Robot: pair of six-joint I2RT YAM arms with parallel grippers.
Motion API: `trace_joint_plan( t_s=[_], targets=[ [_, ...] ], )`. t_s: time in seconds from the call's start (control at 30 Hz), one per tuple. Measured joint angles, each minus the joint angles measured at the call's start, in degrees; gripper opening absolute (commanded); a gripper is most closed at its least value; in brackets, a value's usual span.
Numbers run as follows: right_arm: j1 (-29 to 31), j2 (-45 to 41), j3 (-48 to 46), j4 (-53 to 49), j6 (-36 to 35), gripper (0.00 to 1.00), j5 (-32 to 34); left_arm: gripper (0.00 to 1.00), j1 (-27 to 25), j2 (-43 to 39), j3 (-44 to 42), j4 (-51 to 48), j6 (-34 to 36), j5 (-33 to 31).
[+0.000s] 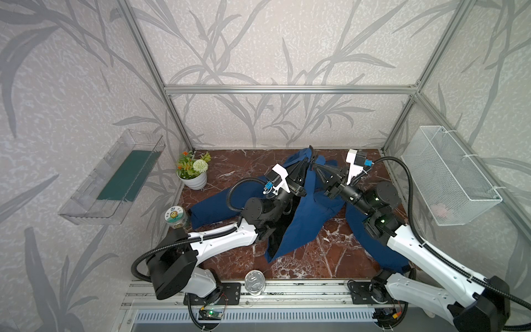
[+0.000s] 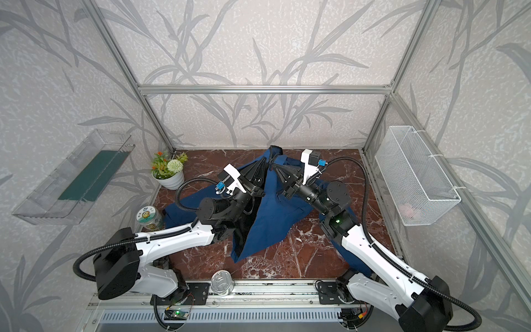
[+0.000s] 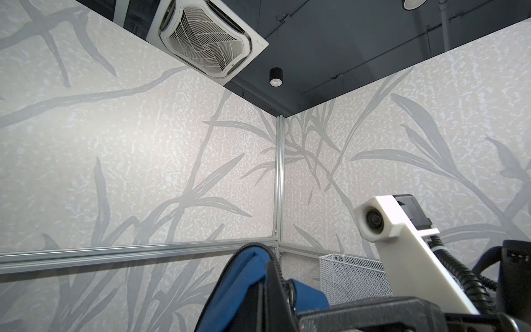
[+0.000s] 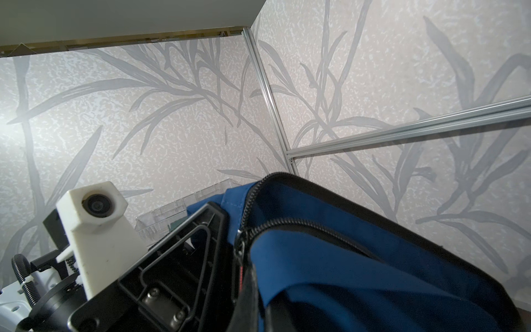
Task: Zip up the jacket
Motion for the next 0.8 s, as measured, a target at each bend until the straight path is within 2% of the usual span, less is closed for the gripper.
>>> trace_joint_plan(
  t_s=[0.8],
  targets=[
    [0.00, -0.22, 0.55, -0.35, 0.70, 0.00, 0.35, 0.00, -0.68, -0.02, -0.90, 0.20, 4.52, -0.66]
  ],
)
